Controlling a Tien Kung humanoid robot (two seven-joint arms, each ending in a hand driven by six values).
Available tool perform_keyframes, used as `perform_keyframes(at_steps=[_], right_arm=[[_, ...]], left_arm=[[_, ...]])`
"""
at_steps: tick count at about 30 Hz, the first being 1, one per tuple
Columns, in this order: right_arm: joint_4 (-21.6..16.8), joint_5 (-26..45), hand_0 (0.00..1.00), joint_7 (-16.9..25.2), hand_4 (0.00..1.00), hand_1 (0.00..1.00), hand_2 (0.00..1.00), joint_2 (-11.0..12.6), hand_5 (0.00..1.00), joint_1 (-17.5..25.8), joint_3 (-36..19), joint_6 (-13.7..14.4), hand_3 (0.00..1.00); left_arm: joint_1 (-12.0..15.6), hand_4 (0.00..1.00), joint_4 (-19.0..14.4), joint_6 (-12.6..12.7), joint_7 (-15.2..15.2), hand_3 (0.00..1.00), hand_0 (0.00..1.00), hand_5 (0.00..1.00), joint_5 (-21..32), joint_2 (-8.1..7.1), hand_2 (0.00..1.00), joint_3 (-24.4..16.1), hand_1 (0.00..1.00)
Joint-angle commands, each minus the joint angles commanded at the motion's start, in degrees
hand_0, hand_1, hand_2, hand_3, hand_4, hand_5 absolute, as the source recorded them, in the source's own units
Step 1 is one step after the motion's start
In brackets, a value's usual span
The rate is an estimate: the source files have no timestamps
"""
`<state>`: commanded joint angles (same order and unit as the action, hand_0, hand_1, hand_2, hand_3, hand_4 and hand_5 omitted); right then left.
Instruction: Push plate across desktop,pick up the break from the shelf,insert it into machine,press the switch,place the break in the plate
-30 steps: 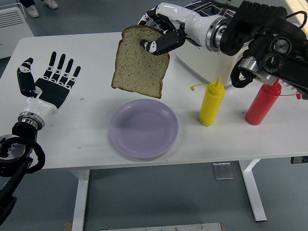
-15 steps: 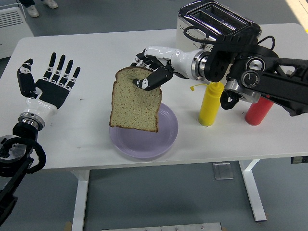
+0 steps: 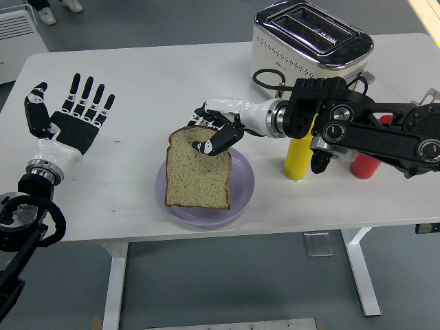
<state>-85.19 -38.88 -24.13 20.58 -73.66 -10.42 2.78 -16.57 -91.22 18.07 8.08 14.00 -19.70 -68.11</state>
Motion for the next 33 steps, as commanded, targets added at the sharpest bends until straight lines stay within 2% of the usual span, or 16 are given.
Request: perform_keyframes(at_steps=[21, 22, 27, 28, 33], right_arm=[[5.25, 2.71, 0.251, 2.82, 0.375, 0.376, 0.388, -3.85, 0.002, -0.35, 3.86, 1.98, 0.409], [5.5, 2.81, 0.253, 2.88, 0.35, 0.383, 0.41, -4.0, 0.002, -0.36, 3.98, 2.03, 0.422], [6.57, 3.46, 0.253, 3.35, 0.35, 0.383, 0.41, -4.51, 0.002, -0.37, 4.58, 2.61, 0.422], [6.84, 3.68, 0.251, 3.55, 0.322, 0.434, 0.475, -4.6, 0.002, -0.36, 4.77, 2.85, 0.473], [7.97, 4.75, 0.251, 4.42, 0.322, 0.434, 0.475, -4.89, 0.002, -0.31, 5.54, 3.11, 0.473]], left_arm=[[-0.26, 0.623, 1.2, -0.01, 0.12, 0.696, 0.823, 0.998, -0.05, 0.12, 0.727, -0.12, 0.754], [-0.28, 0.623, 1.28, -0.02, 0.13, 0.697, 0.822, 0.998, -0.05, 0.12, 0.727, -0.14, 0.753], [-0.28, 0.623, 1.51, -0.05, 0.19, 0.697, 0.822, 0.998, -0.2, 0.14, 0.727, -0.14, 0.753], [-0.28, 0.625, 1.57, -0.04, 0.2, 0.696, 0.822, 0.998, -0.22, 0.15, 0.726, -0.15, 0.753], [-0.21, 0.625, 2.02, -0.02, 0.31, 0.696, 0.822, 0.998, -0.51, 0.15, 0.726, -0.34, 0.753]])
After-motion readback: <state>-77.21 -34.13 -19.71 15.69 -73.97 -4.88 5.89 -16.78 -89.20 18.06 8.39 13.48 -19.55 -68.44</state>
